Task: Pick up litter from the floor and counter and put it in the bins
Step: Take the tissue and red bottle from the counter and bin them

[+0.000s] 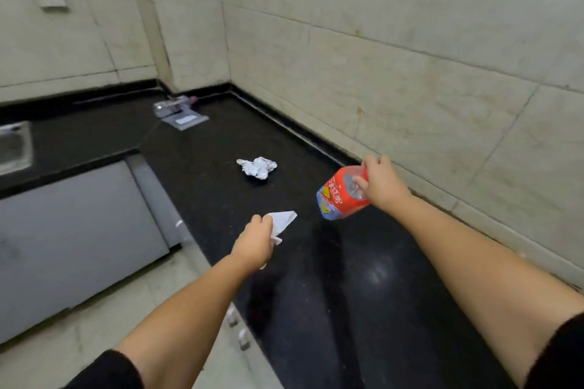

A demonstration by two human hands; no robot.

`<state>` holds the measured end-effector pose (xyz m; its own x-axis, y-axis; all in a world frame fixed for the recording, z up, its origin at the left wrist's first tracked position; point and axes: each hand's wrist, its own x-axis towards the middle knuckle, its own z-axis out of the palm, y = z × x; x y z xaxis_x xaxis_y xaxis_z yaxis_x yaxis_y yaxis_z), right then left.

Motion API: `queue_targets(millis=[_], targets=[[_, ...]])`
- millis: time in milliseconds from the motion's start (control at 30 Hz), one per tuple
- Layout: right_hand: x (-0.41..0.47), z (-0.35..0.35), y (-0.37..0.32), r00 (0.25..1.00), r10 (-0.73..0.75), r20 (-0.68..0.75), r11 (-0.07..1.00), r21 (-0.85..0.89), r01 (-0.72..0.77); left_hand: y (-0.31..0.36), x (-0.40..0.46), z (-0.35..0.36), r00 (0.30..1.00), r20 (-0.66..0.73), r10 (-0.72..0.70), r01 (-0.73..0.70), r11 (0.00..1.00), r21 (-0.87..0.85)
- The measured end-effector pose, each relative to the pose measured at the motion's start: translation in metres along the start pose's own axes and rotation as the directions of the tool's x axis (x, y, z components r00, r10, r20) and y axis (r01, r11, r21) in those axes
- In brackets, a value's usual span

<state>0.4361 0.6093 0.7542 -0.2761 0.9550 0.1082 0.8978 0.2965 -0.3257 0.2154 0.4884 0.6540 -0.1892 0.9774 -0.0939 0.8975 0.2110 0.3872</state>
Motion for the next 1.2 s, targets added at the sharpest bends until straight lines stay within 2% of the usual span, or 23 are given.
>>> queue_targets(millis=[133,233,367,567,733,800,933,1100,1200], targets=[[-0.021,0.019,-0.063,0.982,-0.173,0.078,0.985,0.026,0.172,-0.044,-0.07,-0.013,0.982,-0.066,-0.178,0.177,0.984,-0.021],[-0.04,0.039,-0.123,0.937,-0.321,0.136,0.947,0.063,0.315,-0.087,-0.132,-0.026,0.925,-0.132,-0.358,0.35,0.934,-0.077],[-0.081,0.067,-0.215,0.829,-0.53,0.179,0.848,0.11,0.518,-0.149,-0.233,-0.038,0.772,-0.209,-0.6,0.567,0.799,-0.2],[-0.199,0.115,-0.355,0.603,-0.741,0.294,0.666,0.209,0.717,-0.214,-0.421,-0.036,0.493,-0.24,-0.836,0.763,0.548,-0.343],[-0.355,0.154,-0.441,0.332,-0.856,0.395,0.454,0.269,0.85,-0.229,-0.593,-0.003,0.25,-0.184,-0.951,0.873,0.304,-0.383],[-0.422,0.167,-0.466,0.224,-0.875,0.43,0.358,0.263,0.896,-0.23,-0.658,0.012,0.172,-0.147,-0.974,0.898,0.217,-0.384],[-0.543,0.189,-0.504,0.054,-0.885,0.463,0.207,0.287,0.935,-0.233,-0.775,0.034,0.03,-0.088,-0.996,0.93,0.06,-0.362],[-0.656,0.231,-0.525,-0.059,-0.861,0.505,0.173,0.399,0.901,-0.252,-0.871,0.072,-0.125,-0.02,-0.992,0.882,-0.102,-0.46],[-0.696,0.276,-0.522,-0.092,-0.811,0.577,0.202,0.424,0.883,-0.262,-0.891,0.109,-0.151,0.093,-0.984,0.842,-0.177,-0.509]])
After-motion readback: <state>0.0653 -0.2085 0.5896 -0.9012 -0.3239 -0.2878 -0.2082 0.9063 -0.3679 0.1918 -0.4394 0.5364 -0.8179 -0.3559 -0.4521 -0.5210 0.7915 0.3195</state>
